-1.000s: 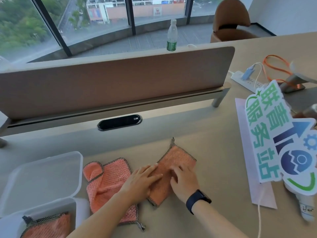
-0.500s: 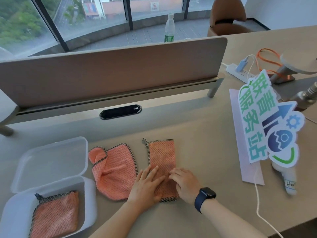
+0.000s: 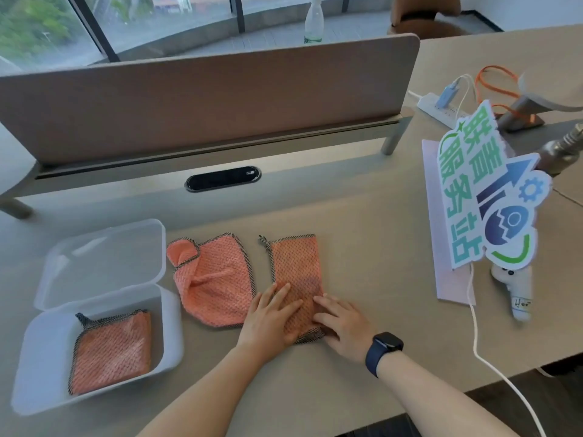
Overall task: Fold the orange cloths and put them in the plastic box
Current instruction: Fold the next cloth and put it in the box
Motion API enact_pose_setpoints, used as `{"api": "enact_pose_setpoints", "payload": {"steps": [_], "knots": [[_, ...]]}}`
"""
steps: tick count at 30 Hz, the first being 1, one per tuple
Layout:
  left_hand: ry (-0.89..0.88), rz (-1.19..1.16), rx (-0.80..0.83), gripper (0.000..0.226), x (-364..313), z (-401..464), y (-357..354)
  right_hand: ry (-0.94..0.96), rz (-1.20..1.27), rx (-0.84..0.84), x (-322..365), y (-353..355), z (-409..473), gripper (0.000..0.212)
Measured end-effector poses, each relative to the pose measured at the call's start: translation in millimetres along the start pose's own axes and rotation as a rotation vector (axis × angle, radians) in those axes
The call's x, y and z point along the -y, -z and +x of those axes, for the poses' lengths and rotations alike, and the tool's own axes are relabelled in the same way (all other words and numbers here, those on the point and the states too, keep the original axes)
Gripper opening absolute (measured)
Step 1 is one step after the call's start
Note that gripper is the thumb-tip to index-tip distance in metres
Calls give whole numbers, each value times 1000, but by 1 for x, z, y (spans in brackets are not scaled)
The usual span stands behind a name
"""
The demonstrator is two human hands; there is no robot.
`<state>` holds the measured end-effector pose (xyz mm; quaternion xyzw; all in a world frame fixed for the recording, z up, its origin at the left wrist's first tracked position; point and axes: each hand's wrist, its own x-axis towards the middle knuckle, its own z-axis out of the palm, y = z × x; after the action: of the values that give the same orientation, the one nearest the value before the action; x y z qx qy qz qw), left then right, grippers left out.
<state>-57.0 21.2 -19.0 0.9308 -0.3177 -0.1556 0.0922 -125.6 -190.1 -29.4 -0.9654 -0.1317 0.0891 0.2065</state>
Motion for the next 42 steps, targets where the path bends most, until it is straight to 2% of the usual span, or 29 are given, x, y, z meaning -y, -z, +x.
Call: {"api": "enact_pose_setpoints", "payload": {"steps": [3,5,10,12,15,20,22,26,31,34,37,42], "knots": [[12,-27,-7,58,-5,-7,-3,22,-3,-15,2,-2,-4,27],[16,-38,-21,62,-9,-13,-4,32,-12,-48,3,-2,-6,28],[-19,2,67,90,-16,-30,-5,15,62,-91,3,-7,-16,26],[-37,27,62,83,-17,-35,-5,-20,98,-97,3,-7,-20,23],[-38,12,15,61,-17,-41,-8,-62,142,-108,5,-5,-22,25],[-33,-175,-136,33,-12,-44,-11,-127,273,-145,8,3,-20,37],[-27,-330,-194,27,-11,-43,-9,-179,330,-148,11,10,-17,34],[150,-690,-205,10,-17,-35,18,-306,472,-240,17,26,-3,22],[435,-1061,-233,31,-15,-3,38,-451,625,-289,14,45,32,12],[560,-1074,-265,33,-8,20,41,-522,636,-226,9,52,57,13],[632,-964,-253,37,-2,38,42,-570,549,-155,2,54,80,23],[677,-796,-262,42,6,64,37,-633,423,-99,-10,53,103,25]]}}
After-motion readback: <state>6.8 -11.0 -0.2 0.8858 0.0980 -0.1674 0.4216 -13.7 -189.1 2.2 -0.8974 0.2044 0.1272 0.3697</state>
